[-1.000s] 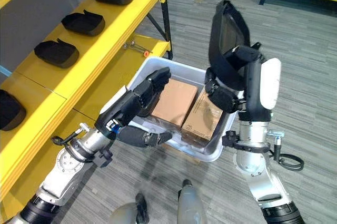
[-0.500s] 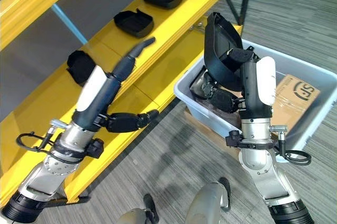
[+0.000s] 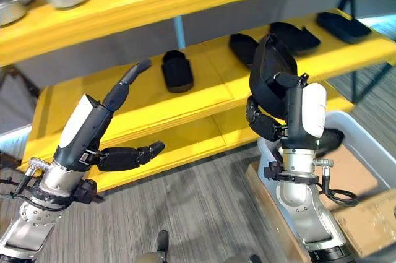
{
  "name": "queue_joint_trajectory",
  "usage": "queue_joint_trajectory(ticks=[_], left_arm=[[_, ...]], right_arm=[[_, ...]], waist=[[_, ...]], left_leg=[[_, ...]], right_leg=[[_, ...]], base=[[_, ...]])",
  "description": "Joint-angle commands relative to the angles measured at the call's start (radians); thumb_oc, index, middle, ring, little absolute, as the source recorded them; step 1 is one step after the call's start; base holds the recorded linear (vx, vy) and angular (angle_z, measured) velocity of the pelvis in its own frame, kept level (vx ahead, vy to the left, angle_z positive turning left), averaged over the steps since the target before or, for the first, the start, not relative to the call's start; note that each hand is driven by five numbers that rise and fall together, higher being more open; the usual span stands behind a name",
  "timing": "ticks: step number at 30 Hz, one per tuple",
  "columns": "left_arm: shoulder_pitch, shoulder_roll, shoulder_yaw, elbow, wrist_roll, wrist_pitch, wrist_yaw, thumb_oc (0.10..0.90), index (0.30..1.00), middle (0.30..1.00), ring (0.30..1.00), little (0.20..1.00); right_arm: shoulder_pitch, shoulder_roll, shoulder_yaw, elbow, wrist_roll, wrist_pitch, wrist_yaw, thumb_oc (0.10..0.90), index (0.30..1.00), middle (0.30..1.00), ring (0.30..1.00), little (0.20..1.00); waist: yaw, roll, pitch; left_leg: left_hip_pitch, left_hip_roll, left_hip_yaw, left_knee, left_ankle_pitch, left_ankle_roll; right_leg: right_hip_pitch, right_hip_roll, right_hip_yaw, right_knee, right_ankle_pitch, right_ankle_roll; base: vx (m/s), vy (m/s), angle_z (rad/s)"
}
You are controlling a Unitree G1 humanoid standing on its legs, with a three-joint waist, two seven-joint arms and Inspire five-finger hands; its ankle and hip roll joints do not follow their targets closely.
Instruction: Move parts from the plastic box to the shelf.
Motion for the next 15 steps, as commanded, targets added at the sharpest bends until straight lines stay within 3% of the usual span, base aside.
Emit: queue_joint_trajectory(ticks=[1, 8, 11, 15], left_arm=[[-0.082, 0.003, 0.068, -0.070, -0.075, -0.041, 0.046, 0.900, 1.000, 1.000, 1.000, 1.000], [-0.002, -0.025, 0.090, -0.054, -0.063, -0.018, 0.056, 0.900, 1.000, 1.000, 1.000, 1.000], [-0.017, -0.014, 0.072, -0.025, -0.047, -0.030, 0.050, 0.900, 1.000, 1.000, 1.000, 1.000], [-0.043, 0.004, 0.067, -0.006, -0.085, -0.052, -0.013, 0.900, 1.000, 1.000, 1.000, 1.000]], right_arm=[[-0.117, -0.031, -0.068, -0.161, -0.054, -0.094, -0.089, 0.400, 0.300, 0.300, 0.300, 0.300], [-0.140, -0.085, -0.053, -0.167, -0.021, -0.105, -0.065, 0.400, 0.300, 0.300, 0.300, 0.300], [-0.147, -0.098, -0.050, -0.166, -0.027, -0.090, -0.080, 0.400, 0.300, 0.300, 0.300, 0.300], [-0.149, -0.079, -0.043, -0.159, -0.078, -0.070, -0.095, 0.400, 0.300, 0.300, 0.300, 0.300]], waist=[[-0.019, -0.024, -0.048], [0.017, -0.045, -0.033], [0.029, -0.060, -0.023], [0.047, -0.071, -0.018]], left_leg=[[0.097, 0.019, 0.127, 0.044, -0.175, -0.060], [0.086, 0.025, 0.126, 0.059, -0.176, -0.065], [0.050, -0.007, 0.138, 0.111, -0.200, -0.053], [0.032, -0.068, 0.160, 0.156, -0.240, -0.006]], right_leg=[[-0.006, 0.015, -0.031, -0.120, 0.122, -0.032], [0.016, 0.012, -0.052, -0.146, 0.124, -0.025], [0.025, -0.013, -0.059, -0.146, 0.137, -0.017], [0.020, -0.077, -0.094, -0.132, 0.196, -0.026]], base=[[0.00, 0.004, 0.48], [0.08, 0.103, -0.02], [0.04, 0.196, 0.13], [0.08, 0.298, 0.19]])
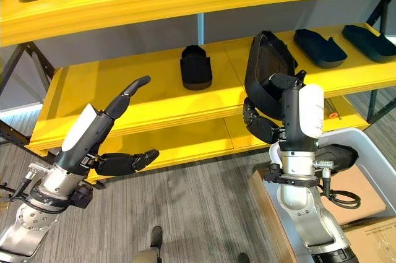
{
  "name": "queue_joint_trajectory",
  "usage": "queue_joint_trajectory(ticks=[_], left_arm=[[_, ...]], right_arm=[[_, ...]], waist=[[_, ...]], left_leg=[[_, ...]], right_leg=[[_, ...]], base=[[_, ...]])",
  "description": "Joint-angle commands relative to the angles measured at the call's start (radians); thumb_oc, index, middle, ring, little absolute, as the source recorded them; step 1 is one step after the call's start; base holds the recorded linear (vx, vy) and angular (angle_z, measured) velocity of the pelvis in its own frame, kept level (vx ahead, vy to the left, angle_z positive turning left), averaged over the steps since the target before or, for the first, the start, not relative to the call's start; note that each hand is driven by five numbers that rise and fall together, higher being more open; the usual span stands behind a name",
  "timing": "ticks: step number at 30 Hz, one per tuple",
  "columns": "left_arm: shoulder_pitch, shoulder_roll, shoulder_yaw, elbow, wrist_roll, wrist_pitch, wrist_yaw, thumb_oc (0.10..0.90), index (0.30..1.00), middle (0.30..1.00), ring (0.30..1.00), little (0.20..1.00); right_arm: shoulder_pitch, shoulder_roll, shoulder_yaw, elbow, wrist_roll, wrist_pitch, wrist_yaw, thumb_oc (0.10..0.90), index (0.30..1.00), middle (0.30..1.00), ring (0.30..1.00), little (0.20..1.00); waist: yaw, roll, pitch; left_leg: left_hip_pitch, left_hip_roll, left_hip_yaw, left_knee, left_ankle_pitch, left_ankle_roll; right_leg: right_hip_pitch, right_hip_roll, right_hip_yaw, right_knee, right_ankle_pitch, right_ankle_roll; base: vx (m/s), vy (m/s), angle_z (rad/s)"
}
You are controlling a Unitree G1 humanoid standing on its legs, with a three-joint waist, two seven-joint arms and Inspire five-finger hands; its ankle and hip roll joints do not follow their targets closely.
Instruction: Move parts from the plastic box to the shelf.
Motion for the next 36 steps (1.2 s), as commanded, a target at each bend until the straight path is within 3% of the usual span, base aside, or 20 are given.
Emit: queue_joint_trajectory(ticks=[1, 2, 3, 6, 7, 8, 9, 11, 12, 15, 19, 22, 24, 27, 28, 29, 32, 34, 36], left_arm=[[-0.077, 0.012, 0.082, -0.085, -0.100, -0.081, -0.019, 0.900, 1.000, 1.000, 1.000, 1.000], [-0.067, 0.008, 0.094, -0.090, -0.123, -0.081, -0.049, 0.900, 1.000, 1.000, 1.000, 1.000], [-0.041, 0.001, 0.113, -0.099, -0.113, -0.076, -0.050, 0.900, 1.000, 1.000, 1.000, 1.000], [-0.006, -0.007, 0.139, -0.119, -0.098, -0.065, -0.050, 0.900, 1.000, 1.000, 1.000, 1.000], [-0.002, -0.008, 0.143, -0.119, -0.101, -0.064, -0.056, 0.900, 1.000, 1.000, 1.000, 1.000], [-0.012, -0.010, 0.140, -0.114, -0.128, -0.052, -0.071, 0.900, 1.000, 1.000, 1.000, 1.000], [-0.015, -0.010, 0.139, -0.112, -0.132, -0.051, -0.073, 0.900, 1.000, 1.000, 1.000, 1.000], [-0.029, -0.018, 0.112, -0.101, -0.142, -0.051, -0.072, 0.900, 1.000, 1.000, 1.000, 1.000], [-0.044, -0.037, 0.075, -0.092, -0.131, -0.065, -0.063, 0.900, 1.000, 1.000, 1.000, 1.000], [-0.092, -0.040, 0.026, -0.070, -0.131, -0.075, -0.054, 0.900, 1.000, 1.000, 1.000, 1.000], [-0.139, -0.046, -0.008, -0.033, -0.140, -0.097, -0.049, 0.900, 1.000, 1.000, 1.000, 1.000], [-0.181, -0.060, -0.031, -0.039, -0.147, -0.078, -0.070, 0.900, 1.000, 1.000, 1.000, 1.000], [-0.200, -0.069, -0.052, -0.043, -0.132, -0.073, -0.072, 0.900, 1.000, 1.000, 1.000, 1.000], [-0.201, -0.067, -0.055, -0.057, -0.121, -0.055, -0.050, 0.900, 1.000, 1.000, 1.000, 1.000], [-0.195, -0.069, -0.054, -0.063, -0.114, -0.040, -0.036, 0.900, 1.000, 1.000, 1.000, 1.000], [-0.180, -0.068, -0.051, -0.073, -0.099, -0.026, -0.002, 0.900, 1.000, 1.000, 1.000, 1.000], [-0.157, -0.067, -0.039, -0.070, -0.073, -0.024, 0.055, 0.900, 1.000, 1.000, 1.000, 1.000], [-0.147, -0.067, -0.032, -0.059, -0.075, -0.036, 0.080, 0.900, 1.000, 1.000, 1.000, 1.000], [-0.145, -0.066, -0.031, -0.050, -0.062, -0.046, 0.098, 0.900, 1.000, 1.000, 1.000, 1.000]], right_arm=[[-0.149, -0.038, -0.041, -0.137, -0.081, -0.064, -0.087, 0.400, 0.300, 0.300, 0.300, 0.300], [-0.150, -0.022, -0.037, -0.133, -0.099, -0.068, -0.076, 0.400, 0.300, 0.300, 0.300, 0.300], [-0.157, -0.009, -0.024, -0.134, -0.092, -0.093, -0.061, 0.400, 0.300, 0.300, 0.300, 0.300], [-0.162, 0.004, -0.008, -0.135, -0.088, -0.123, -0.040, 0.400, 0.300, 0.300, 0.300, 0.300], [-0.162, 0.001, -0.007, -0.139, -0.081, -0.123, -0.037, 0.400, 0.300, 0.300, 0.300, 0.300], [-0.152, -0.010, -0.008, -0.157, -0.072, -0.125, -0.030, 0.400, 0.300, 0.300, 0.300, 0.300], [-0.151, -0.011, -0.008, -0.159, -0.072, -0.125, -0.030, 0.400, 0.300, 0.300, 0.300, 0.300], [-0.147, -0.011, 0.007, -0.160, -0.089, -0.134, -0.034, 0.400, 0.300, 0.300, 0.300, 0.300], [-0.148, -0.017, 0.019, -0.158, -0.112, -0.138, -0.051, 0.400, 0.300, 0.300, 0.300, 0.300], [-0.161, -0.029, 0.027, -0.132, -0.140, -0.166, -0.076, 0.400, 0.300, 0.300, 0.300, 0.300], [-0.188, -0.042, 0.029, -0.113, -0.164, -0.207, -0.091, 0.400, 0.300, 0.300, 0.300, 0.300], [-0.225, -0.041, 0.039, -0.117, -0.201, -0.198, -0.079, 0.400, 0.300, 0.300, 0.300, 0.300], [-0.259, -0.043, 0.059, -0.119, -0.224, -0.182, -0.060, 0.400, 0.300, 0.300, 0.300, 0.300], [-0.275, -0.056, 0.068, -0.130, -0.209, -0.185, -0.037, 0.400, 0.300, 0.300, 0.300, 0.300], [-0.282, -0.062, 0.076, -0.137, -0.186, -0.187, -0.013, 0.400, 0.300, 0.300, 0.300, 0.300], [-0.302, -0.083, 0.084, -0.138, -0.160, -0.201, 0.006, 0.400, 0.300, 0.300, 0.300, 0.300], [-0.360, -0.128, 0.110, -0.125, -0.140, -0.219, 0.014, 0.400, 0.300, 0.300, 0.300, 0.300], [-0.380, -0.150, 0.114, -0.125, -0.142, -0.227, 0.017, 0.400, 0.300, 0.300, 0.300, 0.300], [-0.392, -0.159, 0.117, -0.124, -0.132, -0.233, 0.031, 0.400, 0.300, 0.300, 0.300, 0.300]], waist=[[0.009, -0.015, -0.027], [0.019, -0.011, -0.031], [0.036, -0.009, -0.034], [0.047, -0.006, -0.037], [0.046, -0.004, -0.036], [0.026, -0.006, -0.043], [0.024, -0.005, -0.044], [0.003, -0.010, -0.046], [-0.023, -0.015, -0.040], [-0.052, -0.014, -0.040], [-0.065, -0.008, -0.034], [-0.079, -0.004, -0.011], [-0.088, 0.004, 0.003], [-0.096, 0.010, 0.008], [-0.098, 0.015, 0.006], [-0.103, 0.026, 0.000], [-0.106, 0.050, -0.007], [-0.113, 0.065, -0.010], [-0.118, 0.073, -0.011]], left_leg=[[0.092, -0.032, 0.104, 0.092, -0.235, 0.087], [0.105, -0.047, 0.121, 0.082, -0.238, 0.102], [0.128, -0.053, 0.155, 0.056, -0.235, 0.114], [0.166, -0.060, 0.198, 0.000, -0.222, 0.135], [0.183, -0.062, 0.204, -0.020, -0.223, 0.136], [0.193, -0.076, 0.194, -0.050, -0.213, 0.147], [0.190, -0.076, 0.193, -0.053, -0.207, 0.147], [0.193, -0.094, 0.171, -0.074, -0.201, 0.147], [0.188, -0.119, 0.142, -0.075, -0.198, 0.149], [0.170, -0.147, 0.125, -0.074, -0.198, 0.164], [0.140, -0.163, 0.167, 0.004, -0.226, 0.166], [0.087, -0.166, 0.229, 0.169, -0.297, 0.166], [0.077, -0.127, 0.256, 0.228, -0.315, 0.146], [0.080, -0.082, 0.245, 0.231, -0.295, 0.125], [0.094, -0.044, 0.230, 0.200, -0.261, 0.103], [0.124, 0.040, 0.202, 0.124, -0.172, 0.057], [0.159, 0.181, 0.164, 0.040, 0.003, -0.006], [0.175, 0.245, 0.165, 0.004, 0.077, -0.031], [0.178, 0.281, 0.163, -0.016, 0.129, -0.049]], right_leg=[[-0.074, -0.026, -0.021, 0.050, 0.091, -0.067], [-0.079, -0.041, -0.053, 0.063, 0.107, -0.073], [-0.096, -0.063, -0.130, 0.109, 0.142, -0.070], [-0.111, -0.023, -0.190, 0.166, 0.108, -0.076], [-0.109, 0.013, -0.187, 0.178, 0.066, -0.083], [-0.120, 0.140, -0.160, 0.180, -0.017, -0.110], [-0.124, 0.154, -0.157, 0.178, -0.020, -0.115], [-0.141, 0.258, -0.114, 0.151, -0.051, -0.151], [-0.151, 0.316, -0.034, 0.083, -0.012, -0.163], [-0.166, 0.337, 0.043, 0.016, 0.043, -0.166], [-0.170, 0.321, 0.030, 0.023, 0.044, -0.166], [-0.184, 0.295, 0.013, 0.075, 0.020, -0.180], [-0.188, 0.276, -0.006, 0.125, -0.008, -0.193], [-0.189, 0.268, -0.009, 0.147, -0.028, -0.201], [-0.189, 0.262, -0.010, 0.156, -0.038, -0.203], [-0.190, 0.246, -0.004, 0.164, -0.056, -0.207], [-0.207, 0.209, -0.001, 0.208, -0.092, -0.219], [-0.227, 0.182, -0.001, 0.257, -0.119, -0.223], [-0.244, 0.165, 0.002, 0.292, -0.136, -0.224]], base=[[0.14, 0.394, 0.29], [0.11, 0.346, 0.25], [0.13, 0.398, 0.04], [0.09, 0.201, -0.84], [0.15, 0.102, -1.02], [0.13, 0.069, -0.81], [0.12, 0.056, -0.34], [0.11, -0.021, -0.09], [0.10, -0.042, 0.15], [0.05, -0.075, 0.44], [0.05, -0.122, 0.14], [0.01, -0.035, 0.04], [0.06, 0.047, 0.21], [0.07, 0.071, 0.22], [0.16, 0.299, -0.02], [0.15, 0.354, -0.09], [0.12, 0.480, -0.19], [0.08, 0.474, -0.13], [0.08, 0.442, -0.08]])
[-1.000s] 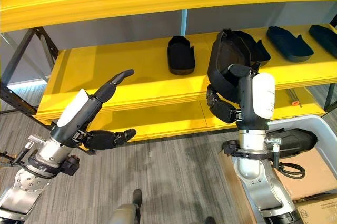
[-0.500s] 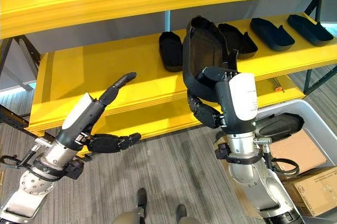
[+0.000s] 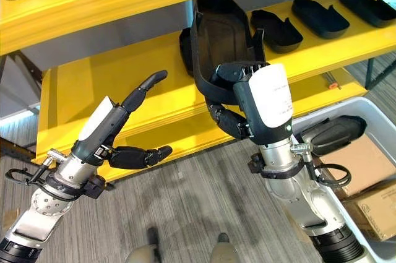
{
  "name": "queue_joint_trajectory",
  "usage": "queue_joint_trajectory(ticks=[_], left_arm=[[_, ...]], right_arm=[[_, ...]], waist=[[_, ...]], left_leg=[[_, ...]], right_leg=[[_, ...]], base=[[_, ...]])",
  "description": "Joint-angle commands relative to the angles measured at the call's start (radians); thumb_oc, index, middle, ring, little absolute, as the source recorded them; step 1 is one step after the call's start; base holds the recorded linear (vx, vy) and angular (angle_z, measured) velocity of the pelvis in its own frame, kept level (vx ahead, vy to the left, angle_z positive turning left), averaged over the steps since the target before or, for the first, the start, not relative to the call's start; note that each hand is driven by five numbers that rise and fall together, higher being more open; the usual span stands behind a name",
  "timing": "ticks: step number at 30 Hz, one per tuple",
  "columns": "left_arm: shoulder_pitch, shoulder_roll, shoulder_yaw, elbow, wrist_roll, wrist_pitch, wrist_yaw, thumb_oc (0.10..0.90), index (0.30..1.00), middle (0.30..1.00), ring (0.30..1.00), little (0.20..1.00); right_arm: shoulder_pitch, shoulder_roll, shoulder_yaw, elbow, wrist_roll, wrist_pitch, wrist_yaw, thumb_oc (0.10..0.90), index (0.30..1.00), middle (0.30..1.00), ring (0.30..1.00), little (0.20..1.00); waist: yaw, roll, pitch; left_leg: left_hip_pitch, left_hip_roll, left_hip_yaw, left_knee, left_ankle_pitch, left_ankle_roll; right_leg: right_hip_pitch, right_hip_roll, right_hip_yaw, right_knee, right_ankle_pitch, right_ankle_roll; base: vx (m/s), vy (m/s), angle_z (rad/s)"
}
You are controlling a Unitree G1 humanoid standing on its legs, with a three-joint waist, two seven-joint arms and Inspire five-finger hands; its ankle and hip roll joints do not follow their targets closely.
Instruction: Move parts from the plastic box to the shelf.
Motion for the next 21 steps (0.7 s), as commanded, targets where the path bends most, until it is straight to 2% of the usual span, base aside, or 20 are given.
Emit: queue_joint_trajectory(ticks=[1, 3, 4, 6, 9, 10, 12, 13, 15, 17, 18, 19, 21], left_arm=[[-0.008, -0.040, 0.078, -0.122, -0.009, -0.072, 0.127, 0.900, 1.000, 1.000, 1.000, 1.000], [-0.018, -0.045, 0.082, -0.107, -0.024, -0.067, 0.127, 0.900, 1.000, 1.000, 1.000, 1.000], [-0.023, -0.044, 0.084, -0.104, -0.029, -0.055, 0.128, 0.900, 1.000, 1.000, 1.000, 1.000], [-0.024, -0.035, 0.089, -0.094, -0.045, -0.041, 0.119, 0.900, 1.000, 1.000, 1.000, 1.000], [-0.003, -0.023, 0.104, -0.091, -0.094, -0.030, 0.064, 0.900, 1.000, 1.000, 1.000, 1.000], [0.002, -0.019, 0.106, -0.096, -0.111, -0.037, 0.029, 0.900, 1.000, 1.000, 1.000, 1.000], [0.005, -0.009, 0.109, -0.111, -0.120, -0.040, -0.005, 0.900, 1.000, 1.000, 1.000, 1.000], [0.002, 0.004, 0.106, -0.117, -0.130, -0.048, -0.024, 0.900, 1.000, 1.000, 1.000, 1.000], [-0.010, 0.012, 0.102, -0.118, -0.165, -0.049, -0.053, 0.900, 1.000, 1.000, 1.000, 1.000], [-0.026, 0.002, 0.101, -0.118, -0.160, -0.039, -0.093, 0.900, 1.000, 1.000, 1.000, 1.000], [-0.028, 0.002, 0.093, -0.121, -0.161, -0.034, -0.095, 0.900, 1.000, 1.000, 1.000, 1.000], [-0.031, 0.003, 0.085, -0.121, -0.162, -0.039, -0.096, 0.900, 1.000, 1.000, 1.000, 1.000], [-0.053, 0.003, 0.060, -0.129, -0.160, -0.051, -0.093, 0.900, 1.000, 1.000, 1.000, 1.000]], right_arm=[[-0.215, -0.061, 0.013, -0.103, 0.036, -0.108, -0.030, 0.400, 0.300, 0.300, 0.300, 0.300], [-0.215, -0.061, 0.011, -0.104, 0.035, -0.104, -0.015, 0.400, 0.300, 0.300, 0.300, 0.300], [-0.212, -0.061, 0.006, -0.104, 0.039, -0.105, -0.004, 0.400, 0.300, 0.300, 0.300, 0.300], [-0.199, -0.055, -0.003, -0.094, 0.052, -0.113, 0.014, 0.400, 0.300, 0.300, 0.300, 0.300], [-0.161, -0.029, -0.013, -0.091, 0.050, -0.110, 0.018, 0.400, 0.300, 0.300, 0.300, 0.300], [-0.136, -0.012, -0.024, -0.097, 0.041, -0.109, 0.012, 0.400, 0.300, 0.300, 0.300, 0.300], [-0.114, 0.006, -0.031, -0.100, 0.027, -0.093, 0.004, 0.400, 0.300, 0.300, 0.300, 0.300], [-0.109, 0.022, -0.027, -0.090, 0.019, -0.069, 0.004, 0.400, 0.300, 0.300, 0.300, 0.300], [-0.107, 0.031, -0.021, -0.086, 0.017, -0.056, 0.000, 0.400, 0.300, 0.300, 0.300, 0.300], [-0.083, 0.058, -0.025, -0.087, 0.022, -0.076, 0.017, 0.400, 0.300, 0.300, 0.300, 0.300], [-0.080, 0.065, -0.018, -0.086, 0.022, -0.081, 0.018, 0.400, 0.300, 0.300, 0.300, 0.300], [-0.086, 0.063, -0.008, -0.087, 0.029, -0.075, 0.016, 0.400, 0.300, 0.300, 0.300, 0.300], [-0.091, 0.065, 0.012, -0.082, 0.017, -0.068, -0.011, 0.400, 0.300, 0.300, 0.300, 0.300]], waist=[[0.006, 0.048, -0.080], [-0.003, 0.058, -0.081], [-0.007, 0.063, -0.081], [-0.007, 0.074, -0.084], [0.014, 0.073, -0.086], [0.026, 0.061, -0.091], [0.041, 0.044, -0.097], [0.063, 0.027, -0.108], [0.078, 0.014, -0.116], [0.093, 0.001, -0.114], [0.090, -0.007, -0.107], [0.085, -0.015, -0.102], [0.067, -0.036, -0.101]], left_leg=[[0.082, 0.116, -0.002, -0.075, 0.238, -0.056], [0.076, 0.137, 0.014, -0.085, 0.249, -0.067], [0.076, 0.132, 0.013, -0.084, 0.234, -0.069], [0.090, 0.105, 0.010, -0.082, 0.185, -0.076], [0.091, 0.041, 0.021, -0.050, 0.054, -0.059], [0.086, 0.008, 0.028, -0.023, -0.015, -0.046], [0.078, -0.025, 0.031, 0.003, -0.072, -0.027], [0.073, -0.052, 0.032, 0.016, -0.105, -0.013], [0.062, -0.072, 0.029, 0.026, -0.121, -0.001], [0.058, -0.098, 0.020, 0.036, -0.138, 0.026], [0.072, -0.108, 0.016, 0.029, -0.142, 0.040], [0.083, -0.111, 0.018, 0.018, -0.143, 0.044], [0.083, -0.119, -0.002, 0.004, -0.168, 0.045]], right_leg=[[-0.098, 0.013, -0.029, 0.065, -0.048, -0.034], [-0.102, -0.012, -0.027, 0.100, -0.067, -0.028], [-0.102, -0.020, -0.024, 0.109, -0.072, -0.022], [-0.097, -0.036, -0.013, 0.113, -0.070, 0.003], [-0.052, -0.081, -0.010, 0.064, -0.027, 0.056], [-0.026, -0.113, -0.018, 0.012, 0.023, 0.080], [0.001, -0.143, -0.032, -0.042, 0.070, 0.103], [0.023, -0.166, -0.059, -0.090, 0.112, 0.113], [0.047, -0.181, -0.091, -0.122, 0.129, 0.121], [0.031, -0.214, -0.132, -0.069, 0.163, 0.120], [0.002, -0.213, -0.110, -0.019, 0.186, 0.123], [-0.019, -0.199, -0.076, -0.030, 0.190, 0.128], [-0.034, -0.153, 0.024, -0.208, 0.243, 0.155]], base=[[0.12, 0.537, -0.18], [0.15, 0.589, -0.04], [0.19, 0.575, 0.44], [0.19, 0.478, 0.59], [0.21, 0.384, 0.17], [0.15, 0.244, 0.00], [0.12, 0.170, -0.06], [0.09, 0.172, -0.04], [0.06, 0.144, 0.04], [0.08, 0.111, 0.14], [0.10, -0.018, 0.12], [0.11, -0.176, 0.10], [0.09, -0.309, 0.01]])
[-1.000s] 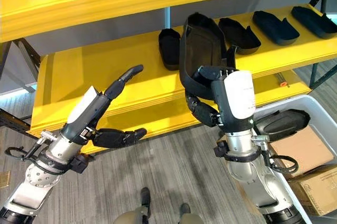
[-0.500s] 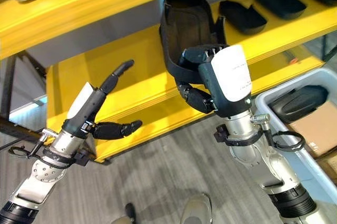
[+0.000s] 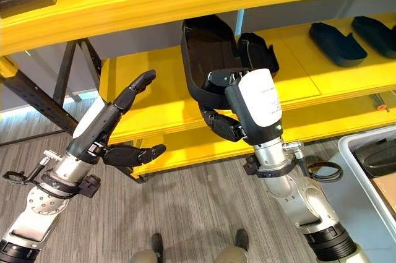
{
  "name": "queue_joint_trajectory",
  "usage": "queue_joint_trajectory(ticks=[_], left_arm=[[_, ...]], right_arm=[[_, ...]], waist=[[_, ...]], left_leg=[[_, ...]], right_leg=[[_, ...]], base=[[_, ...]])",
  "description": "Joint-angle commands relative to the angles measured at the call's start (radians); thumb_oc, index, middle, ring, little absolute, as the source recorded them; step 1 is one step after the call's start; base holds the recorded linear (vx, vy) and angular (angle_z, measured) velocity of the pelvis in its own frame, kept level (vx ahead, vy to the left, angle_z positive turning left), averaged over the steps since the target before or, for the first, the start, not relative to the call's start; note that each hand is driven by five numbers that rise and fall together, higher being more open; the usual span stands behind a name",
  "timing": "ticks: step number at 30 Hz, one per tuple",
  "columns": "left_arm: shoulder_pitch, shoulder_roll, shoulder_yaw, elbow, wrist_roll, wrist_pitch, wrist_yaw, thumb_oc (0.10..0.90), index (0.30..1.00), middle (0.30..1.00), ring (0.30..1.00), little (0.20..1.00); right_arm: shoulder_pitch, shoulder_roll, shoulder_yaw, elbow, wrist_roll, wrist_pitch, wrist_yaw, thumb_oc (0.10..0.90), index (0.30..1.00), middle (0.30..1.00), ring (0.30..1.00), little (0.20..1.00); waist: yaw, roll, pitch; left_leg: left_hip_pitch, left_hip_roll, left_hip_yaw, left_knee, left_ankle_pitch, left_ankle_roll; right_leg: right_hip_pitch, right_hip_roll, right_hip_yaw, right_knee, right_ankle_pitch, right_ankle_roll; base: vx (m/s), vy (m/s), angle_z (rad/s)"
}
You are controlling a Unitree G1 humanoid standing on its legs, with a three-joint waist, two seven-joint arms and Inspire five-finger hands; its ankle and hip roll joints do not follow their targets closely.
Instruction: Move parts from the plastic box to the shelf.
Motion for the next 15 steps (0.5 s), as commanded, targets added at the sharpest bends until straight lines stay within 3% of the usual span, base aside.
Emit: queue_joint_trajectory(ticks=[1, 3, 6, 7, 15], left_arm=[[-0.089, 0.001, 0.022, -0.098, -0.067, -0.079, 0.011, 0.900, 1.000, 1.000, 1.000, 1.000], [-0.110, -0.009, 0.002, -0.090, -0.045, -0.071, 0.028, 0.900, 1.000, 1.000, 1.000, 1.000], [-0.144, -0.013, -0.032, -0.076, -0.048, -0.054, 0.049, 0.900, 1.000, 1.000, 1.000, 1.000], [-0.149, -0.025, -0.043, -0.088, -0.082, -0.042, 0.006, 0.900, 1.000, 1.000, 1.000, 1.000], [-0.133, -0.020, -0.064, -0.113, -0.120, -0.011, -0.034, 0.900, 1.000, 1.000, 1.000, 1.000]], right_arm=[[-0.089, 0.007, -0.024, -0.107, -0.008, -0.040, -0.097, 0.400, 0.300, 0.300, 0.300, 0.300], [-0.114, 0.018, -0.012, -0.105, -0.009, -0.037, -0.081, 0.400, 0.300, 0.300, 0.300, 0.300], [-0.135, 0.006, 0.001, -0.099, -0.006, -0.041, -0.081, 0.400, 0.300, 0.300, 0.300, 0.300], [-0.155, -0.001, 0.000, -0.095, -0.016, -0.035, -0.070, 0.400, 0.300, 0.300, 0.300, 0.300], [-0.306, -0.016, 0.056, -0.024, -0.009, 0.041, -0.022, 0.400, 0.300, 0.300, 0.300, 0.300]], waist=[[-0.038, -0.031, -0.102], [-0.037, -0.039, -0.100], [-0.039, -0.041, -0.096], [-0.032, -0.039, -0.089], [-0.005, -0.031, -0.079]], left_leg=[[0.002, 0.018, -0.040, 0.029, -0.116, 0.071], [-0.002, 0.024, -0.052, 0.029, -0.111, 0.068], [-0.019, 0.055, -0.053, 0.016, -0.083, 0.049], [-0.031, 0.075, -0.071, 0.019, -0.061, 0.034], [-0.030, 0.103, -0.091, 0.019, -0.034, 0.012]], right_leg=[[-0.011, -0.020, 0.100, -0.099, 0.044, 0.057], [-0.017, -0.004, 0.103, -0.106, 0.046, 0.053], [-0.020, 0.021, 0.098, -0.080, 0.003, 0.051], [-0.010, 0.038, 0.094, -0.067, -0.026, 0.046], [0.027, 0.057, 0.083, -0.050, -0.070, 0.024]], base=[[0.07, -0.313, 0.07], [0.03, -0.274, 0.28], [0.04, -0.186, 0.16], [0.11, -0.160, 0.10], [0.12, -0.062, 0.09]])
